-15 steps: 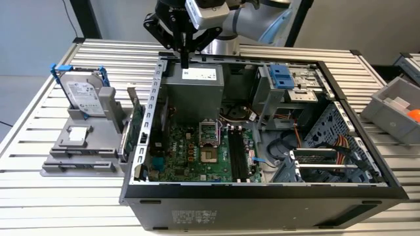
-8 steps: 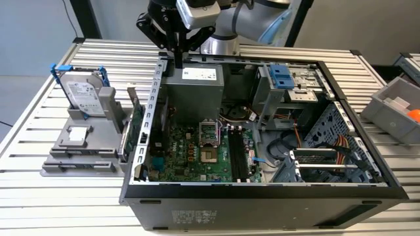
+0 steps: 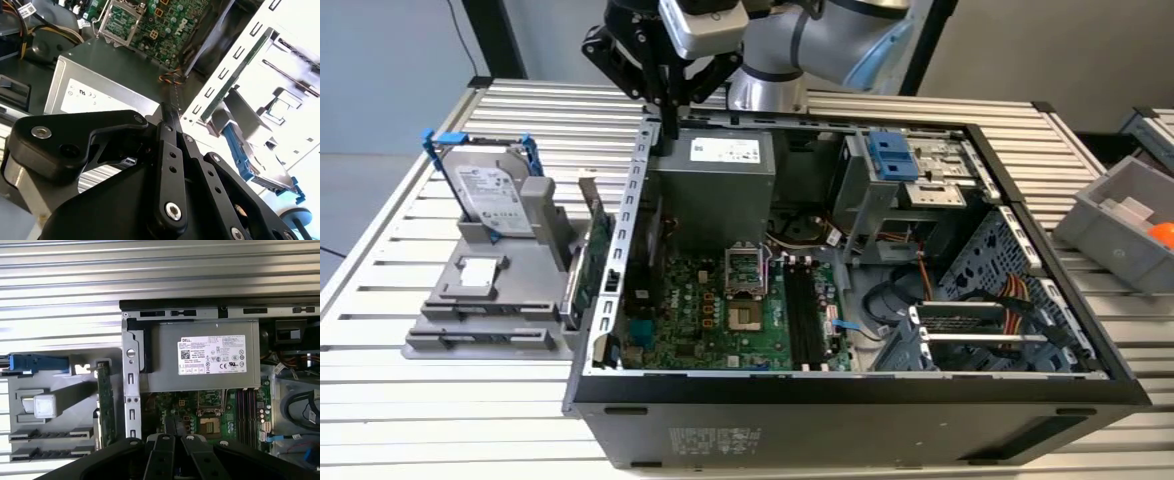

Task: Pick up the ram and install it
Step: 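Reach for the ram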

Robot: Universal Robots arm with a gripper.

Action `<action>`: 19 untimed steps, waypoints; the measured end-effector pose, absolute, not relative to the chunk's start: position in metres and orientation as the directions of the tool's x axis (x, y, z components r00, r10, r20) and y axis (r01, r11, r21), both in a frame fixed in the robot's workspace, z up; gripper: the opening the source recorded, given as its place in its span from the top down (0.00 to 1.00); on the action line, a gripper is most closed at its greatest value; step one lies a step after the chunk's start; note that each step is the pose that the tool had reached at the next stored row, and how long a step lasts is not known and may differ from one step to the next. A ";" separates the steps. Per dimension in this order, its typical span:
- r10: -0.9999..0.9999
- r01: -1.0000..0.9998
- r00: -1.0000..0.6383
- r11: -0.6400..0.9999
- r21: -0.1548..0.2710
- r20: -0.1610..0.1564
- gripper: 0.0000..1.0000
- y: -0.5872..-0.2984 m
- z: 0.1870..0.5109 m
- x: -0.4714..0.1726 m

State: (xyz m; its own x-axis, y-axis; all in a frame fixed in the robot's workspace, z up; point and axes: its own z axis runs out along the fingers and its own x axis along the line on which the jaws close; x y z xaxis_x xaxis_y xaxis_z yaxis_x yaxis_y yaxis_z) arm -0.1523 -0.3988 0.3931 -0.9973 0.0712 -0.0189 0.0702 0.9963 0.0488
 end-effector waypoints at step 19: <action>0.071 0.070 -0.997 0.996 0.049 -0.019 1.00 -0.399 0.393 -0.180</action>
